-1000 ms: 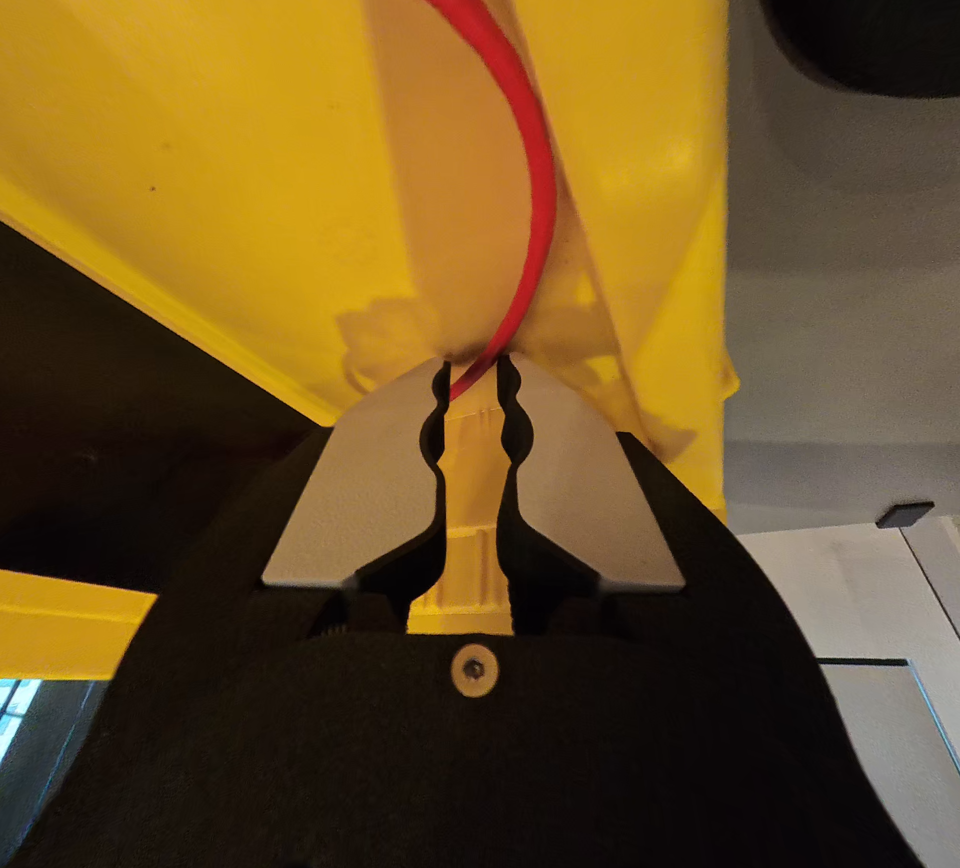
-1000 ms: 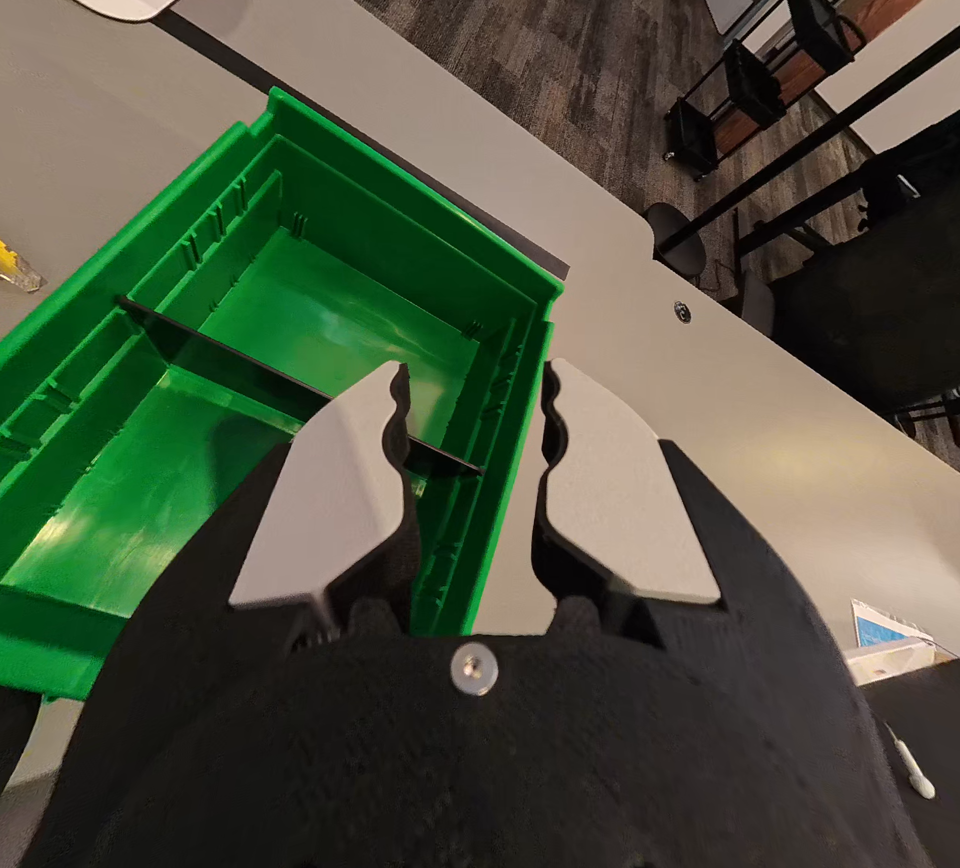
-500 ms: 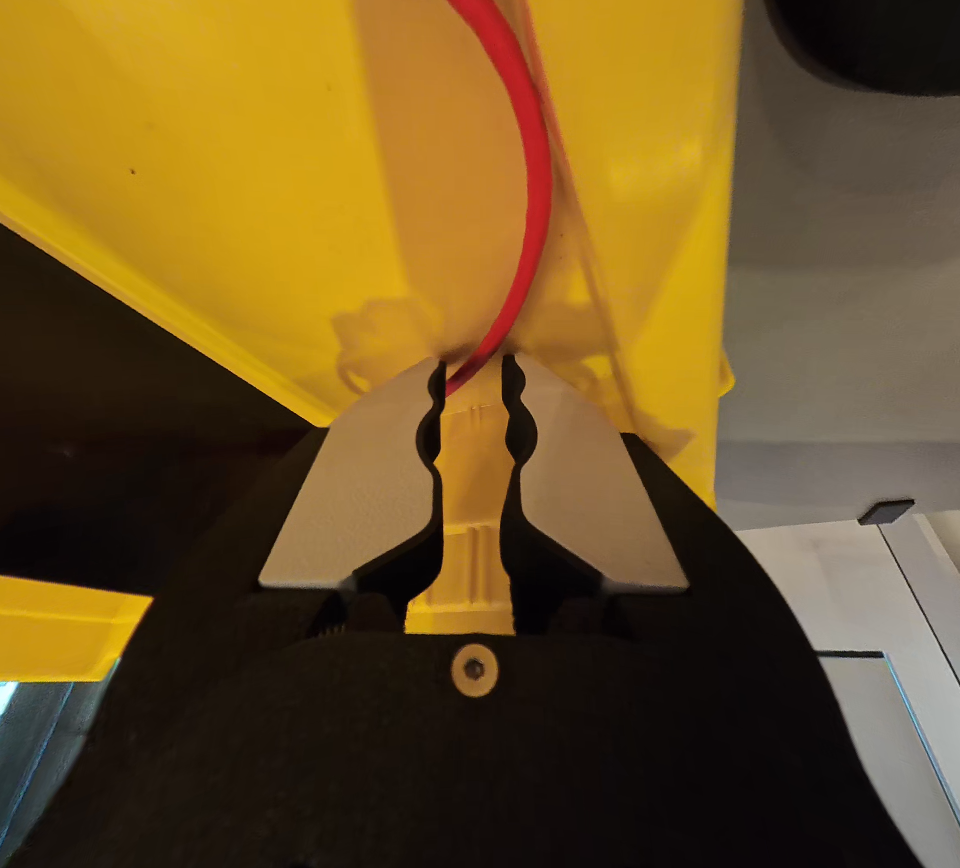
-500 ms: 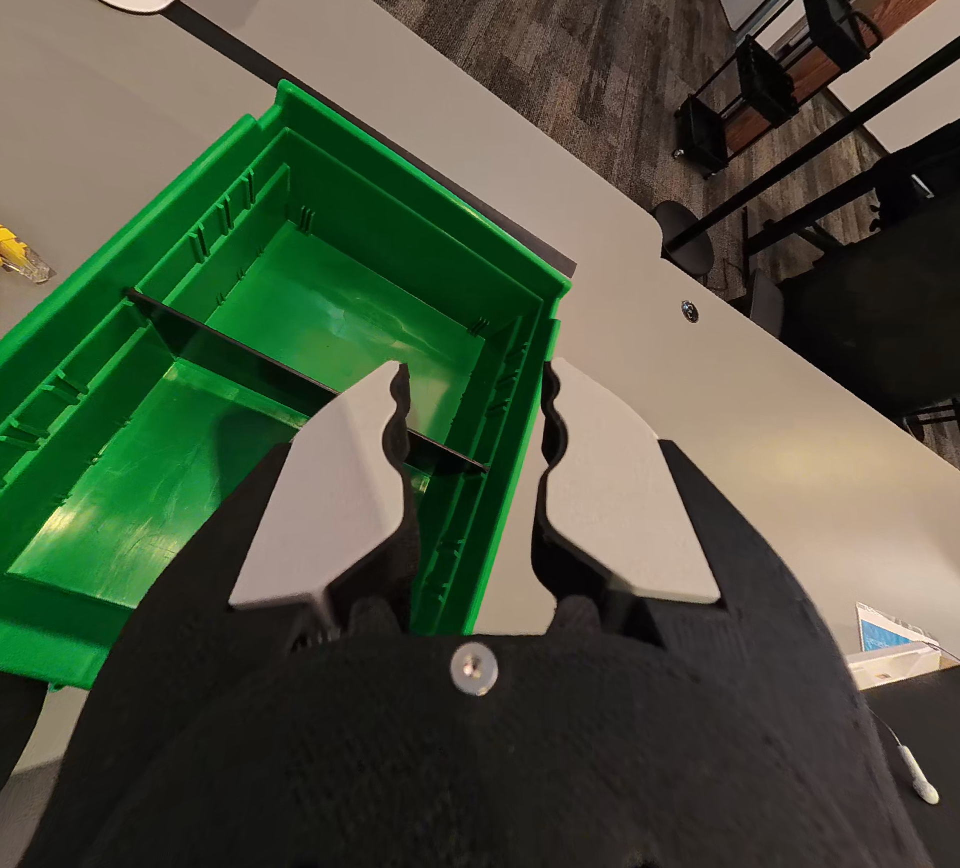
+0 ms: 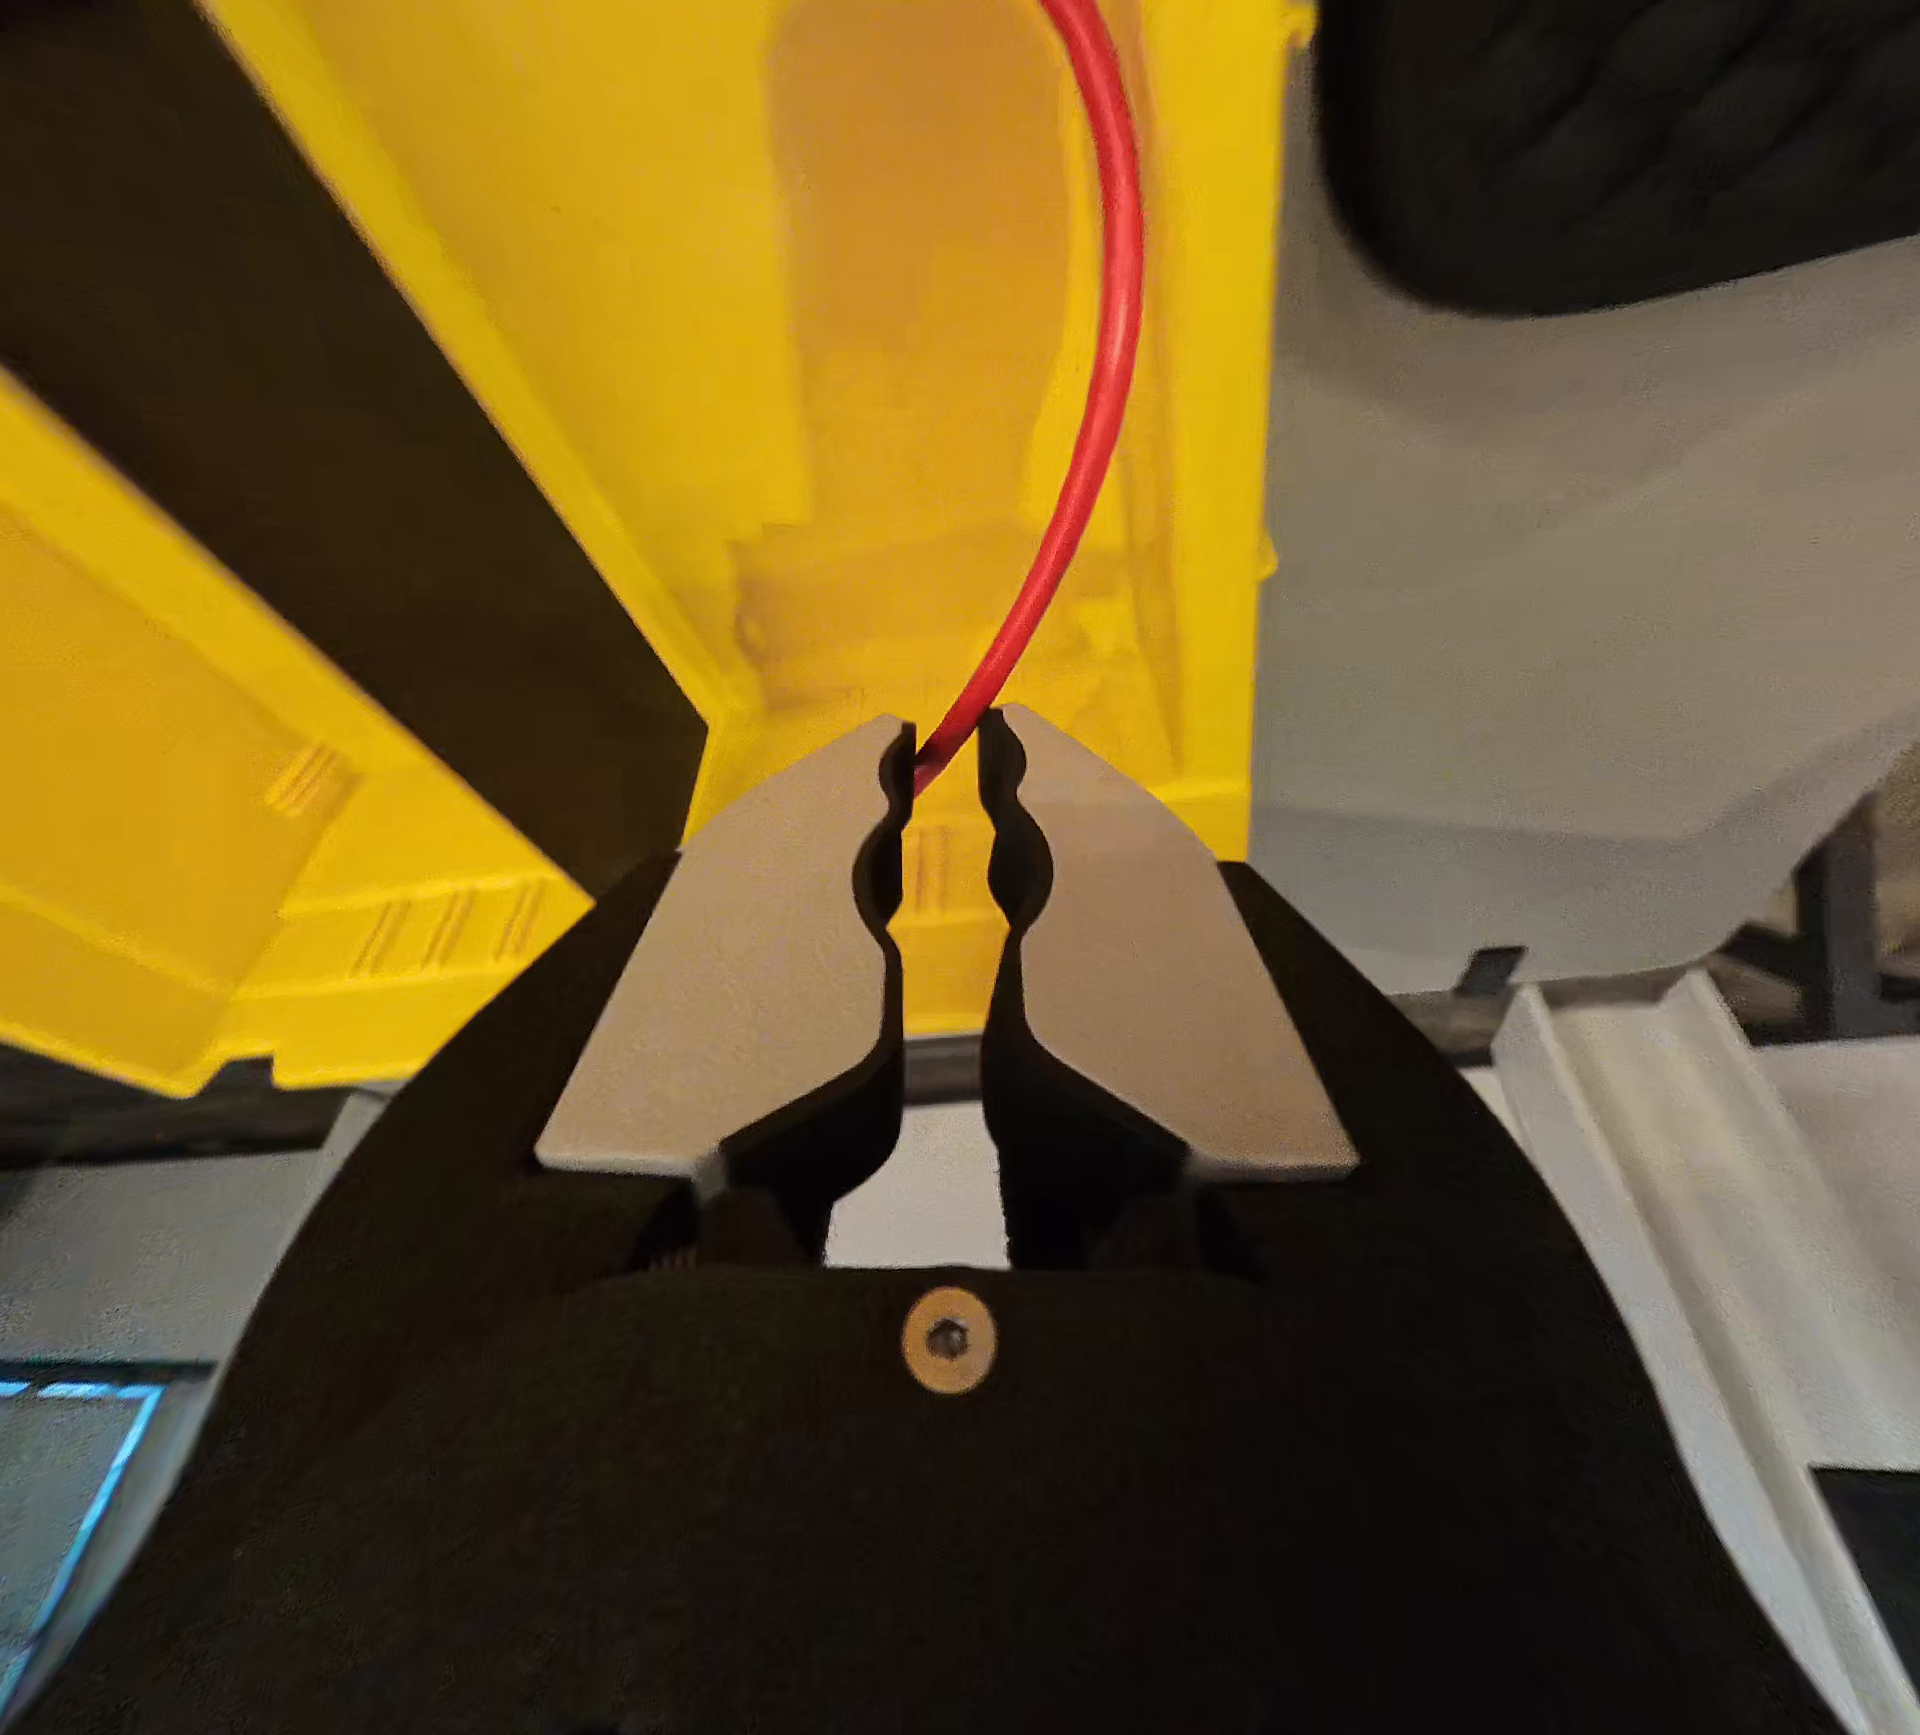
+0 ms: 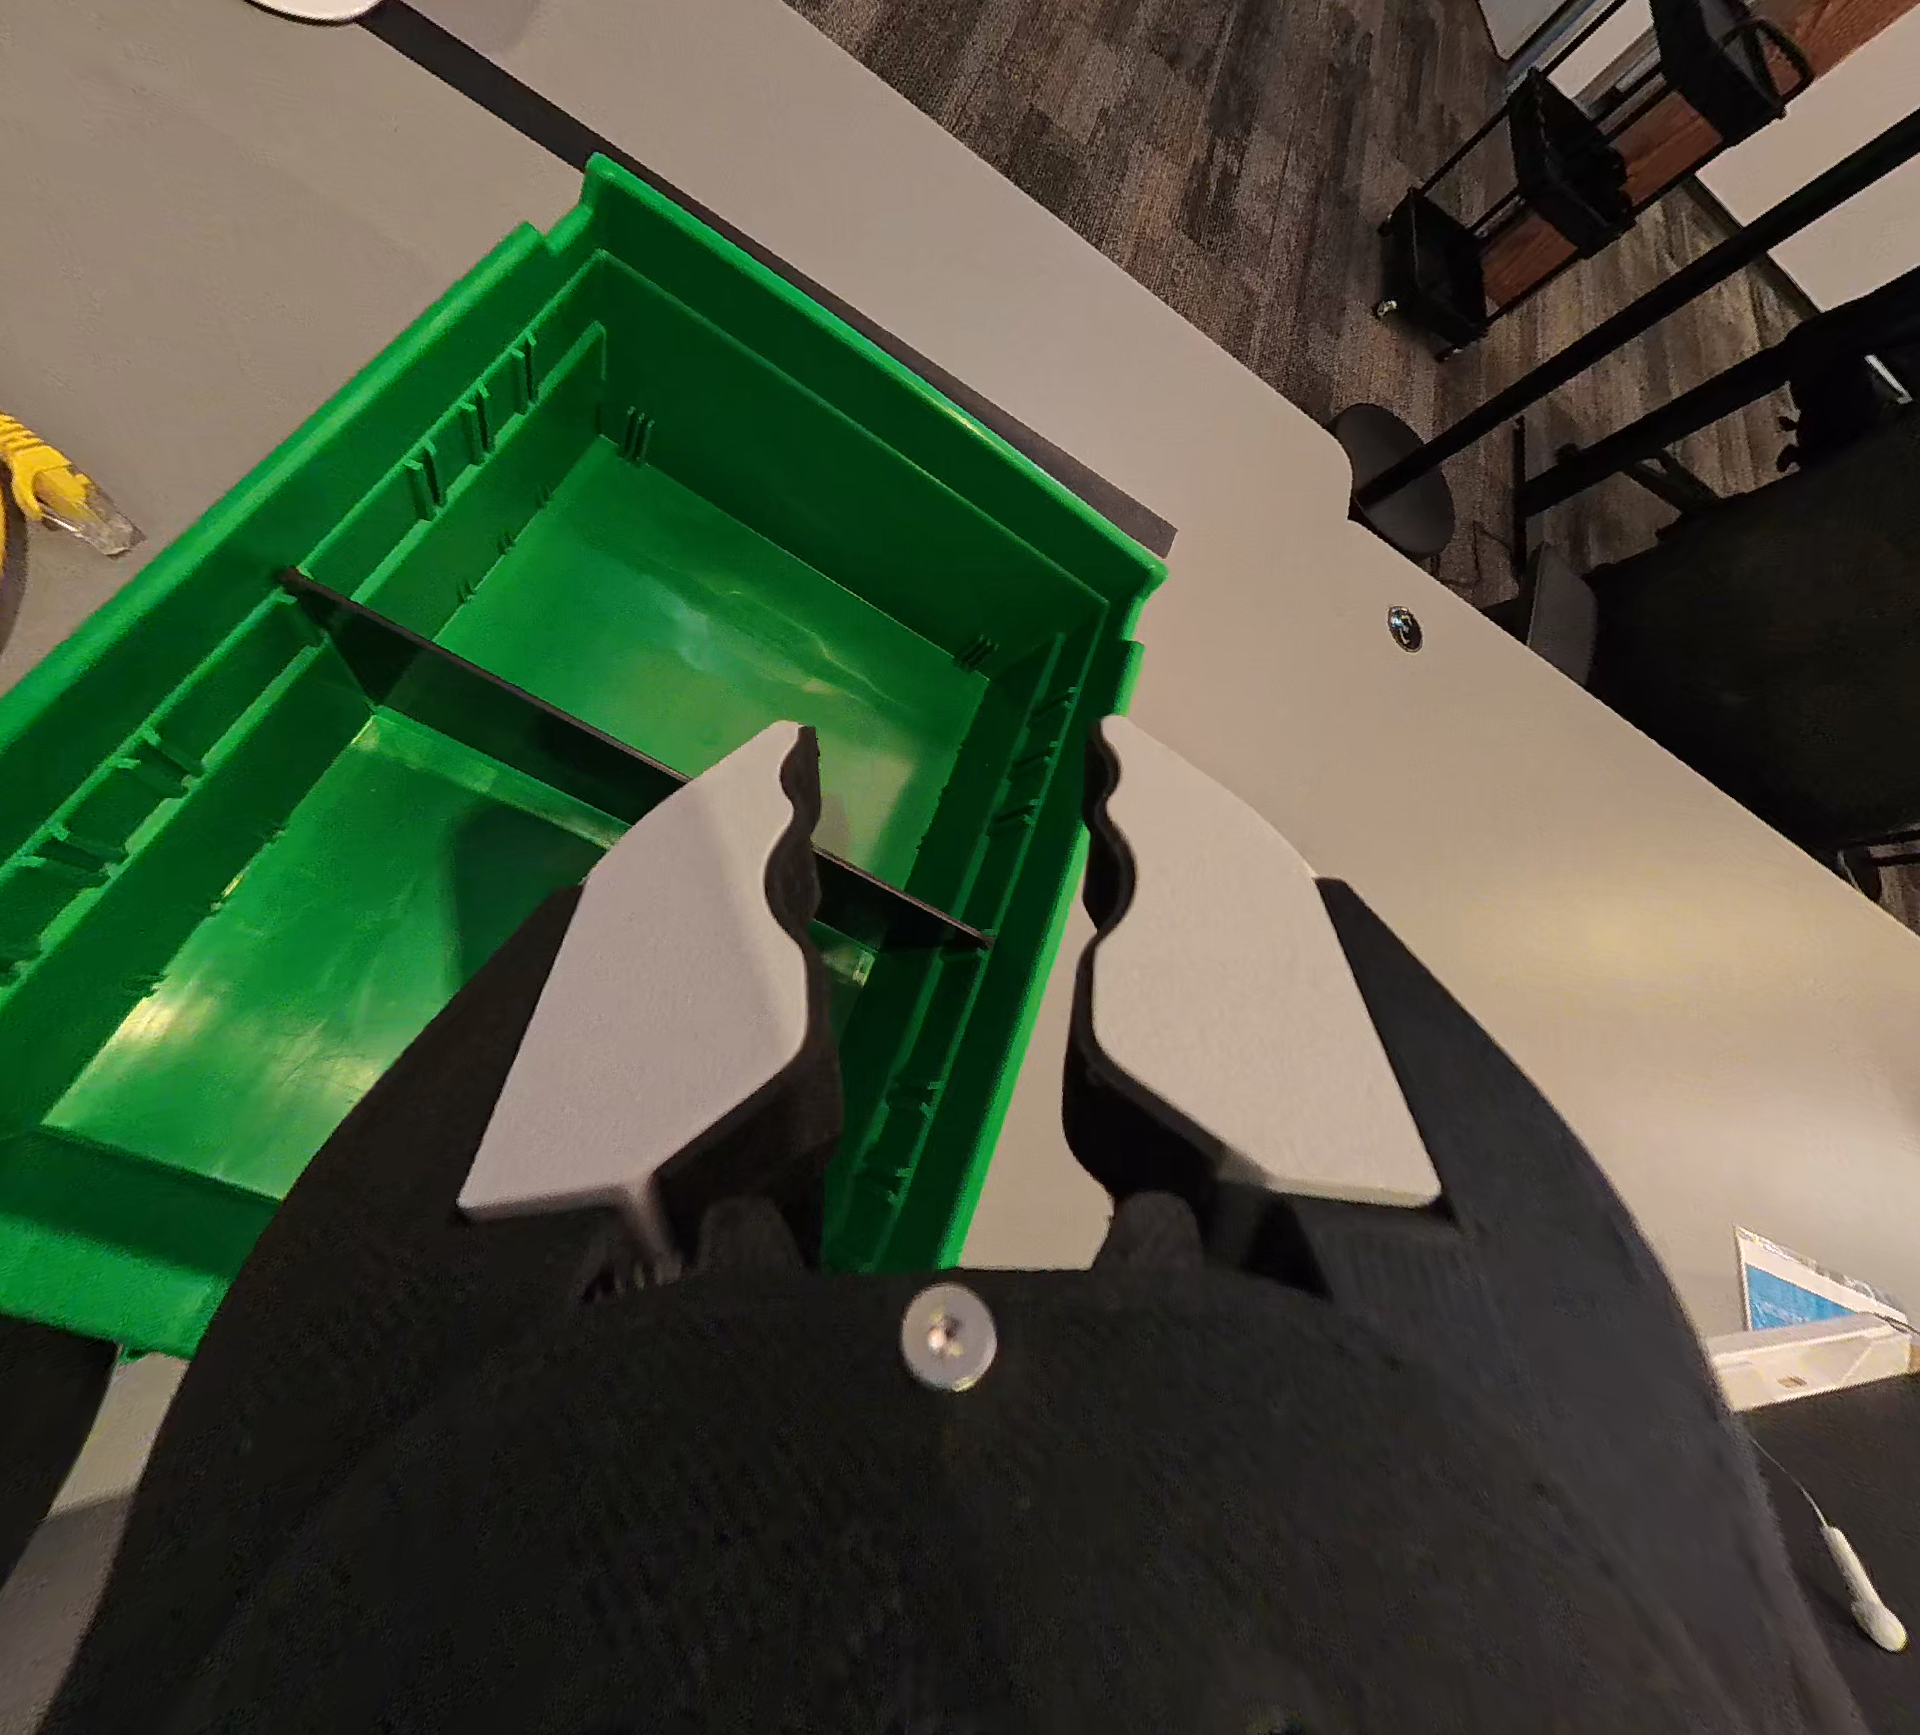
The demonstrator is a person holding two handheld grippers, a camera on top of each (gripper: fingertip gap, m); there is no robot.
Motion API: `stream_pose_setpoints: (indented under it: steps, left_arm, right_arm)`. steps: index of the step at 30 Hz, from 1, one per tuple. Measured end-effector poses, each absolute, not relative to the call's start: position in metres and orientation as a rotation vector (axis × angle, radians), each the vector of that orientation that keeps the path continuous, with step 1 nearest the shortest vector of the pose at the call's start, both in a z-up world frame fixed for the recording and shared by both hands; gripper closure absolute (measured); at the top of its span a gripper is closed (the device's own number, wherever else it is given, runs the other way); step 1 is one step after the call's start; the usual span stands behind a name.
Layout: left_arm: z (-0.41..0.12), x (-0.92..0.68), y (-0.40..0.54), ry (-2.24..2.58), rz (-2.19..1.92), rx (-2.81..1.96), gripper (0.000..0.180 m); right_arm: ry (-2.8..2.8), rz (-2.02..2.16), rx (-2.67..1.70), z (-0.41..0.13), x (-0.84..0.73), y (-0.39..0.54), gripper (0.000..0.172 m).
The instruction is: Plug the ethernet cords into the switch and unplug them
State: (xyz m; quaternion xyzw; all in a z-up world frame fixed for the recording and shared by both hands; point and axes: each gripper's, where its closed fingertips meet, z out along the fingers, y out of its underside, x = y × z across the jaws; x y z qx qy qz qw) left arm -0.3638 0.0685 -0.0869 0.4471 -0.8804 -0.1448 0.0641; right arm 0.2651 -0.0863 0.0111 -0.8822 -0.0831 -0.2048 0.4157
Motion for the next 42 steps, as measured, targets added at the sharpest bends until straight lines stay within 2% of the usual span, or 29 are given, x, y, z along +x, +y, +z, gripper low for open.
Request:
stream_pose_setpoints:
  steps: [5, 10, 15, 20, 22, 25, 28, 33, 34, 38, 42]
  left_arm:
    - [-0.027, -0.331, 0.038, -2.715, -0.183, 1.506, 0.176]
    - [0.023, -0.307, 0.03, -2.807, -0.142, 1.641, 0.176]
    - [0.067, -0.285, 0.023, -2.902, -0.13, 1.742, 0.176]
    - [0.098, -0.242, -0.001, -2.983, -0.005, 1.785, 0.176]
    - [0.102, -0.219, -0.017, -2.99, 0.145, 1.814, 0.176]
    - [0.101, -0.192, -0.031, -2.987, 0.292, 1.865, 0.175]
    - [0.098, -0.177, -0.044, -3.009, 0.441, 1.848, 0.175]
    - [0.102, -0.158, -0.056, -3.03, 0.674, 1.878, 0.176]
    - [0.102, -0.156, -0.058, -3.021, 0.712, 1.877, 0.176]
    - [0.1, -0.15, -0.058, -3.048, 0.791, 1.887, 0.175]
    - [0.107, -0.145, -0.044, -3.015, 1.054, 2.079, 0.153]
  right_arm:
    - [-0.235, -0.488, -2.213, 0.012, 0.258, -0.086, 0.122]
    - [-0.301, -0.464, -2.16, 0.024, 0.239, -0.078, 0.122]
    - [-0.476, -0.387, -1.9, 0.087, 0.162, -0.053, 0.124]
    - [-0.88, 0.063, -1.462, 0.148, -0.031, -0.048, 0.119]
    - [-1.069, 0.271, -1.325, 0.144, -0.108, -0.064, 0.118]
    - [-1.197, 0.217, -1.365, 0.115, -0.15, -0.057, 0.12]
    - [-1.187, 0.17, -1.394, 0.106, -0.149, -0.048, 0.155]
    - [-1.205, 0.207, -1.484, 0.096, -0.134, -0.047, 0.131]
    - [-1.212, 0.19, -1.473, 0.096, -0.132, -0.047, 0.142]
    - [-1.267, 0.198, -1.462, 0.093, -0.127, -0.052, 0.167]
    - [-1.331, -0.158, -1.566, 0.064, -0.079, -0.03, 0.167]
